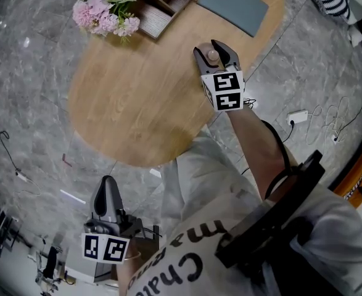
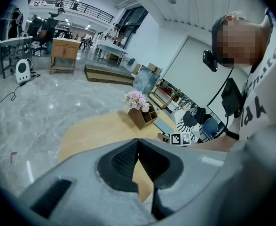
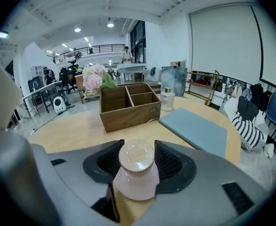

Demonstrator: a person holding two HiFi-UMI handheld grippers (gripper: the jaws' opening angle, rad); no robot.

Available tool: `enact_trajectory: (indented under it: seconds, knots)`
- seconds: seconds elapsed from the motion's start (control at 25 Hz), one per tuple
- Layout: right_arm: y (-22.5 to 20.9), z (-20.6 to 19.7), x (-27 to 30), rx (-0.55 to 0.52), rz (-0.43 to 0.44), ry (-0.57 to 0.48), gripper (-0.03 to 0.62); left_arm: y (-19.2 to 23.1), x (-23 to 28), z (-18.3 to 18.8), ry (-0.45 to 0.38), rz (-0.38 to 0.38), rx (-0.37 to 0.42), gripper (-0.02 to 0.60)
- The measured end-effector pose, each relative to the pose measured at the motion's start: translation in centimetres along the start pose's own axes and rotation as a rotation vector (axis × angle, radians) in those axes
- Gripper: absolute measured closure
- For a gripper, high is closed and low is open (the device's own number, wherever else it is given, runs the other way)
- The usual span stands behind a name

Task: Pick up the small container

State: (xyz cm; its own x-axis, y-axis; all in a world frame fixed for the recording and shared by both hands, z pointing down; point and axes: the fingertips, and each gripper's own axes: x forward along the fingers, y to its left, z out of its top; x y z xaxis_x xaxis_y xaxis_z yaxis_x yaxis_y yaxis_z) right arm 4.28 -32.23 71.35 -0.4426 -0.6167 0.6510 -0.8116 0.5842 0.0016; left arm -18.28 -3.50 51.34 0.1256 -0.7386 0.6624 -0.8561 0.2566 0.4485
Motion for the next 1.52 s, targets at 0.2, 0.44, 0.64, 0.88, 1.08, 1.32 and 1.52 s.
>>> enact_trajectory:
  seconds: [0.2, 0.44, 0.64, 0.88, 1.08, 1.32, 1.52]
  knots:
    - [-0.1, 0.5, 0.3, 0.023, 0.01, -0.013, 0.462, 0.2, 0.0, -0.2, -0.001, 0.004, -0.006, 0.568]
    - [0.3, 0.7, 0.3, -0.026, 0.034, -0.016, 0.496, 0.2, -0.4, -0.2, -0.011, 0.006, -0.008, 0.568]
    - [0.4, 0.6, 0.3, -0.056, 0.055, 0.0, 0.502, 0.2, -1.1, -0.5, -0.022, 0.014, -0.01, 0.568]
    - [0.2, 0.8, 0.1, -0.03, 0.071, 0.025, 0.505, 0.0, -2.1, -0.4, -0.039, 0.011, -0.002, 0.568]
    - [0.3, 1.0, 0.5, -0.011, 0.085, 0.06, 0.507, 0.1, -2.3, 0.3, -0.059, 0.011, 0.006, 0.568]
    - [0.8, 0.9, 0.5, 0.009, 0.092, 0.081, 0.507, 0.5, -2.7, 0.9, -0.078, 0.017, 0.007, 0.568]
    - [1.2, 1.0, -0.2, 0.042, 0.095, 0.101, 0.507, 0.7, -3.0, 0.9, -0.094, 0.019, 0.005, 0.568]
